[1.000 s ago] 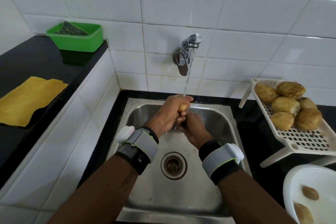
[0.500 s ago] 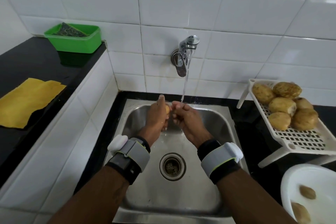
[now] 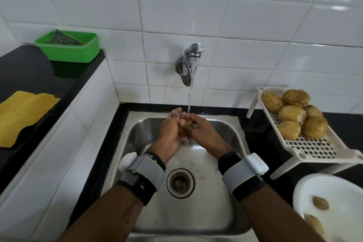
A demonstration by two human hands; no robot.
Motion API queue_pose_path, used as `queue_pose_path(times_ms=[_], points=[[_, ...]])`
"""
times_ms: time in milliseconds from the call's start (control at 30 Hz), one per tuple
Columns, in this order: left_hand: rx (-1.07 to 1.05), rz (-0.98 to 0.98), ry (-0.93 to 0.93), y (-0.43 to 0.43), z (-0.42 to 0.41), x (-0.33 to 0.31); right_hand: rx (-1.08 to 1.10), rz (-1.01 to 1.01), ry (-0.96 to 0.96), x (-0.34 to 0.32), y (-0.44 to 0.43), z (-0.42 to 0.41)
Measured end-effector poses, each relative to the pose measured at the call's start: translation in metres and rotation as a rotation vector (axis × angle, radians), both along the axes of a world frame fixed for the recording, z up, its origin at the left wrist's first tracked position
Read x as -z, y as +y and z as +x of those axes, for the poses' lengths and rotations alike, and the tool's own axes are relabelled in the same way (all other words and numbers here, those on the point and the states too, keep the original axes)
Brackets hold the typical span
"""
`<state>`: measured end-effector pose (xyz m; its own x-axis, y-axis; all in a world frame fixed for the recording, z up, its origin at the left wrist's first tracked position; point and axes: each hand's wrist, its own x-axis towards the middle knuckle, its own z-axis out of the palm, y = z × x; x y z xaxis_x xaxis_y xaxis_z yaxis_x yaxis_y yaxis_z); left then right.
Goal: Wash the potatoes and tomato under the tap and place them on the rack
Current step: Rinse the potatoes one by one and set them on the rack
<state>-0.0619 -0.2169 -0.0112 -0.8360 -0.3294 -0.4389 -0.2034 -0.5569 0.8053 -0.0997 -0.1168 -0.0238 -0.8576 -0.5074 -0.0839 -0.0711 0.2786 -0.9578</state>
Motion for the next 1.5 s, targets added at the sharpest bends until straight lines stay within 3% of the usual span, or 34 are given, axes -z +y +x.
queue_pose_path(times_ms=[67, 200, 267, 400, 600, 733, 867, 1000, 1500], points=[[0.035, 0.022, 0.037, -0.007, -0.003, -0.001, -0.013, -0.092, -0.059, -0.003, 0.005, -0.001], [0.114, -0.367, 0.156, -0.021, -0.02, -0.028, 0.018, -0.163, -0.087, -0.015, 0.004, 0.002], [0.116, -0.431, 0.234, -0.024, -0.034, -0.049, 0.04, -0.099, -0.04, -0.019, 0.005, 0.002], [0.132, -0.459, 0.298, -0.019, -0.049, -0.066, 0.072, -0.022, 0.013, -0.022, 0.004, 0.0], [0.145, -0.468, 0.237, -0.014, -0.056, -0.073, 0.083, 0.039, 0.062, -0.026, 0.002, 0.0], [0.215, -0.576, 0.26, -0.021, -0.037, -0.066, 0.084, 0.129, 0.149, -0.032, 0.006, 0.0], [0.319, -0.668, 0.115, -0.019, -0.011, -0.045, 0.059, 0.209, 0.299, -0.037, 0.01, 0.0], [0.402, -0.559, 0.081, -0.019, 0.005, -0.022, 0.045, 0.288, 0.399, -0.039, 0.009, 0.003], [0.311, -0.64, 0.176, -0.013, 0.012, -0.03, 0.054, 0.256, 0.455, -0.054, 0.015, 0.012]])
